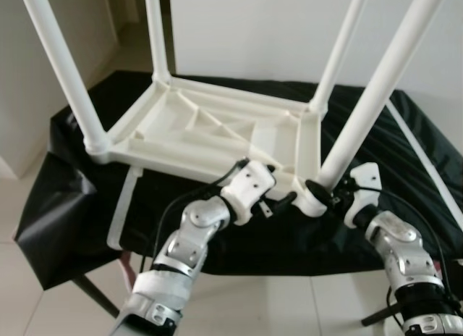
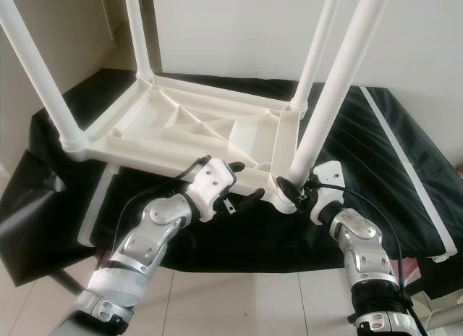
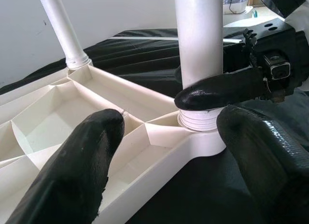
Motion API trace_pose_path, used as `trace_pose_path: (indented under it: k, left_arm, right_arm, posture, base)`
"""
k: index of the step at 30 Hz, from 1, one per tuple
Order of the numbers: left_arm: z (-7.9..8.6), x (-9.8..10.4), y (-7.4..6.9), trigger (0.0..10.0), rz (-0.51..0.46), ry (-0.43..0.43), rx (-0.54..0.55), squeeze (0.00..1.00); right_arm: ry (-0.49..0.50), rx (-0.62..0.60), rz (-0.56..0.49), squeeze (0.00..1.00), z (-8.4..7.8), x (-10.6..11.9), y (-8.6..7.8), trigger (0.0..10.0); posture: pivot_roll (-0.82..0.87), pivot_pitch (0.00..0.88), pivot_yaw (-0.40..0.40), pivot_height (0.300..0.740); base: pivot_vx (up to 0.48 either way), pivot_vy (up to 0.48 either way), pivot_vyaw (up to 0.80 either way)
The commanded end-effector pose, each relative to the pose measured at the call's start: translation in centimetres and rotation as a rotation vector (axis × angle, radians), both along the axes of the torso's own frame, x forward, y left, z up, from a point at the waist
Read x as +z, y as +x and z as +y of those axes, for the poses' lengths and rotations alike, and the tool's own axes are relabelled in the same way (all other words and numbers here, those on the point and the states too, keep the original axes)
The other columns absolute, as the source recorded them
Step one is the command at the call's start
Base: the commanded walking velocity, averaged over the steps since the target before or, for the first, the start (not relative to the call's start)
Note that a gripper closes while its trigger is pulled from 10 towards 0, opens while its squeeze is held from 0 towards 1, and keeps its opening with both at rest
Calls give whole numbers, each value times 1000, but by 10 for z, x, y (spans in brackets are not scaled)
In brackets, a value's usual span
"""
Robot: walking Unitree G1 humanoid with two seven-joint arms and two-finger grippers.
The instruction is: Building children table
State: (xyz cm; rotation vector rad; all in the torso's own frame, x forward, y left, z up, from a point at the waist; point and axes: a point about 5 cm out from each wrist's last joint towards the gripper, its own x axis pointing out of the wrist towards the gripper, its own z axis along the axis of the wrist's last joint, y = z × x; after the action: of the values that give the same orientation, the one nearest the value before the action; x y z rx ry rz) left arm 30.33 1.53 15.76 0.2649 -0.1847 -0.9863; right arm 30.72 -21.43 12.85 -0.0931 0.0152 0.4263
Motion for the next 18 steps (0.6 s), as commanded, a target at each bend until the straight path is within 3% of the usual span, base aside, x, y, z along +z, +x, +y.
trace_pose_path:
  k: [1,7,8,10,13,18]
  left_arm:
    - [0,3,3,10000,-20,-6,57,0]
    - [-3,2,3,10000,-16,-8,48,0]
    - [-3,2,3,10000,-16,-9,47,0]
    - [-3,2,3,10000,-16,-8,47,0]
    - [-3,2,2,10000,-14,-9,46,0]
    - [-3,1,2,10000,-14,-10,46,0]
  right_arm:
    - [14,-16,31,0,0,-4,-1,10000]
    - [-14,-179,57,0,2,-2,0,10000]
    - [1,-258,73,0,2,-3,0,10000]
    - [13,-284,77,0,3,-4,0,10000]
    - [50,-425,93,0,6,-6,-4,10000]
    - [57,-508,102,0,12,-9,-8,10000]
  posture:
    - [-40,0,-40,740]
    - [-49,0,-38,740]
    - [-49,0,-39,740]
    - [-49,0,-39,740]
    - [-51,0,-39,740]
    - [-52,0,-40,740]
  base:
    - [0,0,0]
    - [0,0,0]
    - [0,0,0]
    - [0,0,0]
    - [0,0,0]
    - [0,0,0]
